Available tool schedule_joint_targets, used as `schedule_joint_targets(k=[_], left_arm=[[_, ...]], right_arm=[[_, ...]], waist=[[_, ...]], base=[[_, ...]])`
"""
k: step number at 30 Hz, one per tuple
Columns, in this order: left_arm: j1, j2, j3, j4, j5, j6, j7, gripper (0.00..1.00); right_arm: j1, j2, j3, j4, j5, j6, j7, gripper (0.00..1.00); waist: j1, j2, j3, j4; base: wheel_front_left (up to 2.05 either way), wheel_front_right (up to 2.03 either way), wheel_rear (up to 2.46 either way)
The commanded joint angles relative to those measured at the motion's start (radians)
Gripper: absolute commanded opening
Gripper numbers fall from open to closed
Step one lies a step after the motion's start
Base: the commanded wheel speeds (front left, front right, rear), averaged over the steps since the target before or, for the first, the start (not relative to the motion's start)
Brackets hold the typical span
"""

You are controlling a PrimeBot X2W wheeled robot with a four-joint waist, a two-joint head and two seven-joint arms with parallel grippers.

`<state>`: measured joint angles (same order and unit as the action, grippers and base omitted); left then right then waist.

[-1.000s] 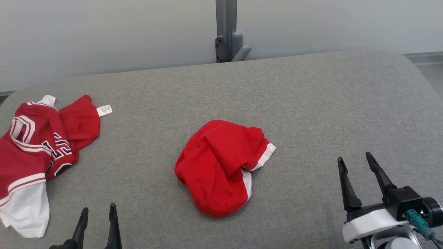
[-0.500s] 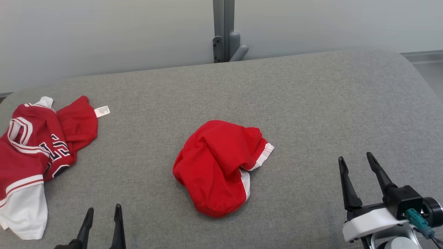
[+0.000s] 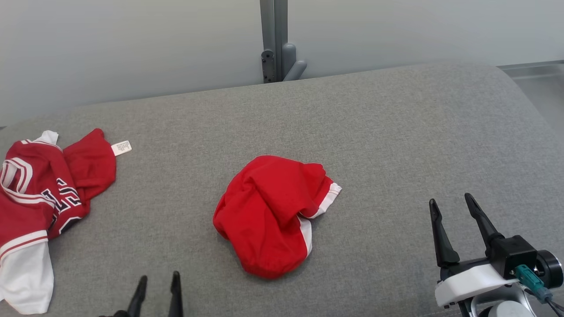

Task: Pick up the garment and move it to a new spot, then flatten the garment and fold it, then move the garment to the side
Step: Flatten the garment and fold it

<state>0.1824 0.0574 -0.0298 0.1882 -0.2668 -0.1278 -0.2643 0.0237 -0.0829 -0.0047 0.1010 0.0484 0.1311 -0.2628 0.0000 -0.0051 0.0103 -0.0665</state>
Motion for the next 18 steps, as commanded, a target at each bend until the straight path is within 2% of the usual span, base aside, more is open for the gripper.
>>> schedule_joint_targets(k=[1, 6, 7, 12, 18], left_arm=[[-0.014, -0.003, -0.048, 0.027, -0.064, -0.004, 0.013, 1.0], [-0.065, -0.004, -0.191, 0.06, -0.295, -0.003, 0.173, 1.0], [-0.065, -0.004, -0.191, 0.06, -0.295, -0.003, 0.173, 1.0], [-0.125, -0.005, -0.27, 0.11, -0.472, -0.003, 0.307, 1.0], [-0.198, -0.005, -0.319, 0.195, -0.602, 0.01, 0.334, 1.0]], right_arm=[[-0.009, -0.005, 0.002, -0.001, 0.003, -0.001, -0.003, 1.0], [-0.024, -0.007, 0.019, -0.008, 0.005, -0.001, -0.003, 1.0], [-0.024, -0.007, 0.019, -0.008, 0.005, -0.001, -0.003, 1.0], [-0.04, -0.006, 0.025, -0.022, 0.015, -0.001, -0.003, 1.0], [-0.058, -0.014, 0.02, -0.027, 0.022, -0.001, -0.003, 1.0]], waist=[[0.0, 0.0051, -0.002, -0.005], [0.0, 0.0051, 0.008, -0.031], [0.0, 0.0051, 0.008, -0.031], [0.0, 0.0051, 0.04, -0.06], [0.0, 0.0051, 0.084, -0.095]], base=[[0.0, 0.0, 0.0], [0.0, 0.0, 0.0], [0.0, 0.0, 0.0], [0.0, 0.0, 0.0], [0.0, 0.0, 0.0]])
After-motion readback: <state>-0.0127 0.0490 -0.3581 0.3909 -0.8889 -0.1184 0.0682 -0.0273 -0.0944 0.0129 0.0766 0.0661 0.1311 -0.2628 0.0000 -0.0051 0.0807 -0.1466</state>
